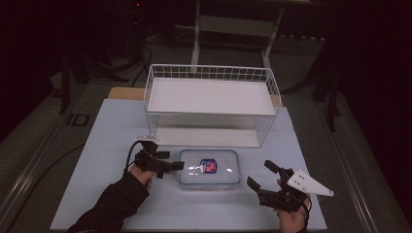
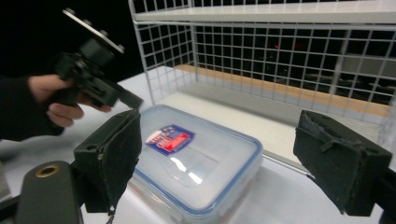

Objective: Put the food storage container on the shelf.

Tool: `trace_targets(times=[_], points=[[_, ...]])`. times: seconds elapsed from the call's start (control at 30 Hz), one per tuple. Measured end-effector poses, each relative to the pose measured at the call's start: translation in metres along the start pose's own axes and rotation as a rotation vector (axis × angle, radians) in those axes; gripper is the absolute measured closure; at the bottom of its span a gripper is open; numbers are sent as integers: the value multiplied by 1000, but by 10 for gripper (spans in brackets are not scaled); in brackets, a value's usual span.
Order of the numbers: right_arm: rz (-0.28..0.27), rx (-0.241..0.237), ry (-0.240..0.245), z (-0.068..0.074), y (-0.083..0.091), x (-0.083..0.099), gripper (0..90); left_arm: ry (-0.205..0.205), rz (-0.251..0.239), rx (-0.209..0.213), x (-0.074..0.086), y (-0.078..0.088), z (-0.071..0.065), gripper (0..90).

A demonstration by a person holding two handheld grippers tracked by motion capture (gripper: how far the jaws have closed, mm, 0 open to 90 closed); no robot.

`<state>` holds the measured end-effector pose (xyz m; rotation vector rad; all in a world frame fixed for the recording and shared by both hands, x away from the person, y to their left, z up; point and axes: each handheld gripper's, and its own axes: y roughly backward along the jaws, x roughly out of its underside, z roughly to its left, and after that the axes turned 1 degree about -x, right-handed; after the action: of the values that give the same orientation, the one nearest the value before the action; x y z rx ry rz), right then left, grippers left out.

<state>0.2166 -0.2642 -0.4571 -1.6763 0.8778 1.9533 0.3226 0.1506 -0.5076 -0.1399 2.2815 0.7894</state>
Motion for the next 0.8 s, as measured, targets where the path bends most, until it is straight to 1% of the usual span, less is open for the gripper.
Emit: trace_targets(times=[0.07, 0.1, 0.17, 0.23, 0.3, 0.37, 0.4, 0.43, 0.5, 0.53, 0.57, 0.6, 0.63, 0.67, 0.7, 0.8], points=[[-18, -29, -3, 0, 2, -1, 148, 39, 19, 10, 1, -2, 3, 4], [-18, -34, -5, 1, 2, -2, 148, 58, 27, 22, 1, -3, 5, 4], [-2, -29, 8, 2, 1, -2, 140, 108, 25, 46, 2, -4, 9, 4], [25, -19, 6, 3, -1, -1, 131, 142, 30, 56, 2, -5, 13, 6], [46, -9, 5, 4, -4, 0, 109, 166, 49, 68, 2, -6, 16, 43], [50, -3, 10, 6, -5, 0, 107, 193, 73, 79, 3, -8, 17, 49], [46, -4, 12, 6, -5, 0, 107, 206, 84, 83, 4, -9, 18, 67], [45, -7, 12, 7, -5, 0, 107, 225, 92, 85, 4, -10, 18, 73], [46, 5, 12, 8, -6, -1, 107, 256, 104, 86, 5, -11, 20, 152], [47, 1, 11, 8, -6, -1, 107, 274, 103, 94, 6, -11, 21, 157], [51, 3, 13, 9, -6, 0, 107, 282, 107, 104, 6, -12, 22, 199], [55, 3, 16, 9, -7, 0, 108, 288, 112, 102, 6, -11, 23, 237], [56, 1, 19, 9, -7, 0, 107, 294, 110, 111, 7, -12, 24, 271], [57, 1, 19, 9, -7, 0, 108, 299, 112, 125, 7, -12, 24, 327], [60, 1, 19, 10, -7, 0, 108, 306, 117, 118, 7, -12, 25, 358], [68, -1, 21, 10, -8, 0, 108, 317, 120, 164, 9, -13, 27, 451]])
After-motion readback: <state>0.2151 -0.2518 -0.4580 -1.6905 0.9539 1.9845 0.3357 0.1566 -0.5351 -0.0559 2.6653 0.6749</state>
